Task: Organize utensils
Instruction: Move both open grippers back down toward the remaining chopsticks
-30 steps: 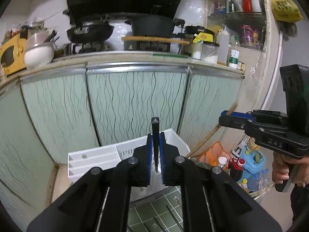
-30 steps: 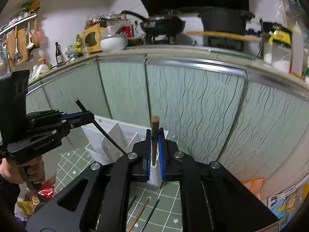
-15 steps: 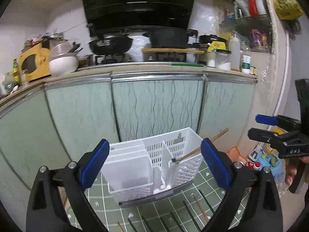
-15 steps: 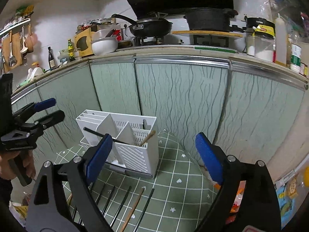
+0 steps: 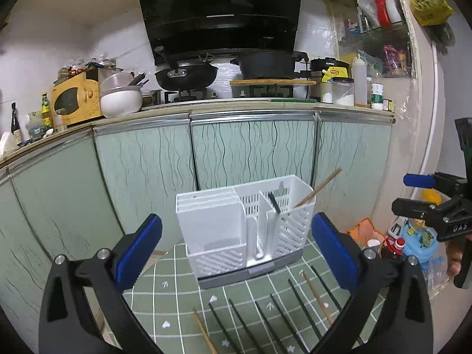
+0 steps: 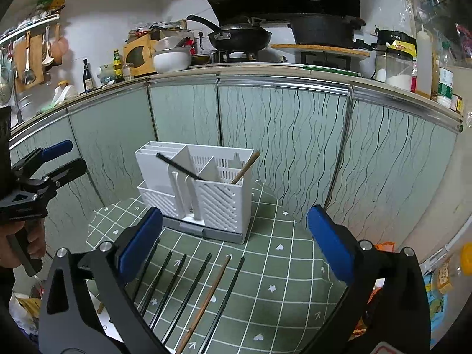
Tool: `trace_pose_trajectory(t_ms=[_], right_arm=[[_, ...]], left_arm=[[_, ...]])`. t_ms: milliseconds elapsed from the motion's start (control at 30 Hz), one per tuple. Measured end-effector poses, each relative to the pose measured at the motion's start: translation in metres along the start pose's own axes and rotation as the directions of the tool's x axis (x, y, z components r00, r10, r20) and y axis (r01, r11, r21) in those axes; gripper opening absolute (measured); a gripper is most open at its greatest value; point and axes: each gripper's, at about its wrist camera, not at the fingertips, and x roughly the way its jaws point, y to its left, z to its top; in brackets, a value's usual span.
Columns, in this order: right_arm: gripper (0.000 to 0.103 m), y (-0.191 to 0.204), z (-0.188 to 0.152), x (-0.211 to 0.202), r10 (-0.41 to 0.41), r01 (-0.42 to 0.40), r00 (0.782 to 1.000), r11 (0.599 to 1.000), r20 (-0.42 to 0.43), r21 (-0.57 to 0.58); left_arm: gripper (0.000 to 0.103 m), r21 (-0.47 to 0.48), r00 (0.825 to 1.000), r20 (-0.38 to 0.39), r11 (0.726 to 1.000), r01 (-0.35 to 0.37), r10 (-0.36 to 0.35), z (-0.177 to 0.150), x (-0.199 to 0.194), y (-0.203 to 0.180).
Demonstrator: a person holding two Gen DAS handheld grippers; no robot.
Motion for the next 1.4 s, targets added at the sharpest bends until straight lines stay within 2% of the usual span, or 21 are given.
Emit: trace_pose_trajectory(t_ms=[100,333,867,1400], right_arm=[[0.095,0.007,-0.009,-0.006,-0.014,0.014,1.0,1.0,0.003,-0.02],[0.095,0.013,-0.035,-0.012,-0.027,0.027,1.0,1.0,0.003,-0.003],[0.095,0.027,-0.097,-0.005,-0.073,0.07,0.996,0.997,-0.061,-0.039],[0.095,0.022,-0.159,0.013,-0.06,0.064,0.988,0.998,-0.143,0.024]], left_arm=[[0.098,0.0,1.0,-0.008,1.0,-0.025,0.025,-0.014,-0.008,0.002],[0.098,-0.011,0.999,-0.029,1.0,-0.016,0.016,-0.047,-0.02,0.009],[0.098,-0.001,0.994,-0.093,0.998,-0.055,0.055,-0.113,-0.032,0.016],[0.095,-0.056,0.979,-0.195,0.996,-0.064,0.052,-0.186,-0.033,0.02]])
